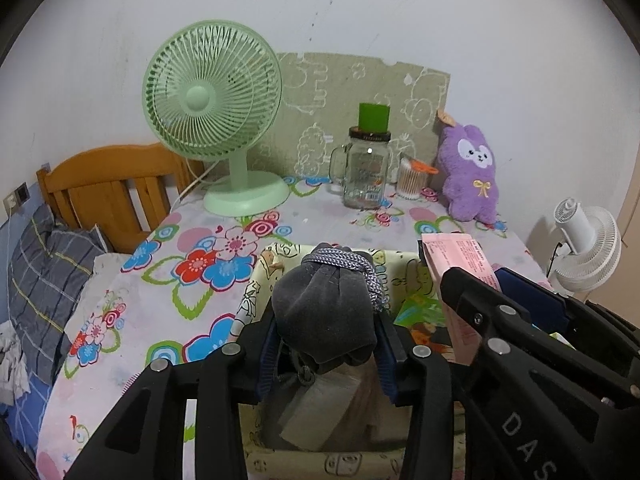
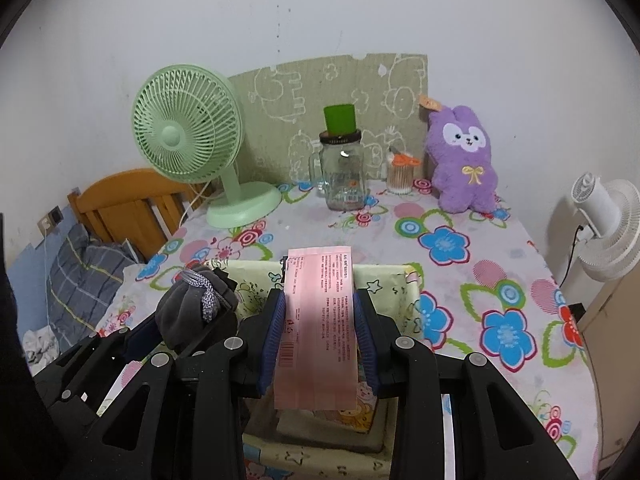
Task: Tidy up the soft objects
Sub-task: 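Lower both items into the basket and open both tools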
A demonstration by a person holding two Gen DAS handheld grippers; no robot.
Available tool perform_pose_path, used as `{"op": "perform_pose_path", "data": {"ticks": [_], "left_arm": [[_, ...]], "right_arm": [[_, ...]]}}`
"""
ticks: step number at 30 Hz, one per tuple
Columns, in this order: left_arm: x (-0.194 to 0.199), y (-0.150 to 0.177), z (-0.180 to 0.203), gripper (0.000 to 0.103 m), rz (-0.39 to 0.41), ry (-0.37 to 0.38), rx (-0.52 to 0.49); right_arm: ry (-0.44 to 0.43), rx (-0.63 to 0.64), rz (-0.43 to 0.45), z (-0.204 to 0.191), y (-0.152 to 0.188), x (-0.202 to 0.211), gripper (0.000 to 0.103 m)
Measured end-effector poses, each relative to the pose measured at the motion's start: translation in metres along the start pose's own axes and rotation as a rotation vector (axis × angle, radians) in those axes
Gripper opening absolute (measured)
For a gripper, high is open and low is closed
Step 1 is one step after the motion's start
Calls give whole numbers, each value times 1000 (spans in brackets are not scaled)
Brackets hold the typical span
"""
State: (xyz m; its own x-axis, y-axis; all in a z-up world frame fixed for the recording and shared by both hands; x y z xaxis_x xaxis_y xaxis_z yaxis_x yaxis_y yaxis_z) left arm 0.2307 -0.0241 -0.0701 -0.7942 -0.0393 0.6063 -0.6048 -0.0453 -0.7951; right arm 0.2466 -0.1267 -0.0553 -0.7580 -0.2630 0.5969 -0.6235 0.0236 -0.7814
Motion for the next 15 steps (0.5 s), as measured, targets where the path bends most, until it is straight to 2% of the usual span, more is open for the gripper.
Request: {"op": "perform_pose_path", "data": {"ticks": [7,10,15], "left_arm": [[-14,5,-4,53,-58,13,12],[-16,6,-5,71,-56,2,8],[-12,9,-1,86,-72,38,-6]], "right_arm": [[-16,2,-22,0,3,-16,38],[-22,-1,-31,0,4,-21,38],[-30,-1,-36,0,5,-23,38]]}}
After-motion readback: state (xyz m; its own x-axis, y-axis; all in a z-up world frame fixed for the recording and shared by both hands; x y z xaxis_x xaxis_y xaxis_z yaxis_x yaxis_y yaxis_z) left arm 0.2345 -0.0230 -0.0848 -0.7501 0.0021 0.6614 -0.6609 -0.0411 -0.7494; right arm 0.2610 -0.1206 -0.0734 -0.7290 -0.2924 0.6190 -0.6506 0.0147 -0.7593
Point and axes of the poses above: each gripper's, at about its wrist camera, not at the fingertips, and x roughly against the way its jaws point, z to its right, y to its underside, the point moved 4 cm from there along -x, roughly the way its jaws point, and after that the axes turned 3 degrees about -y, right-handed, at the moved point
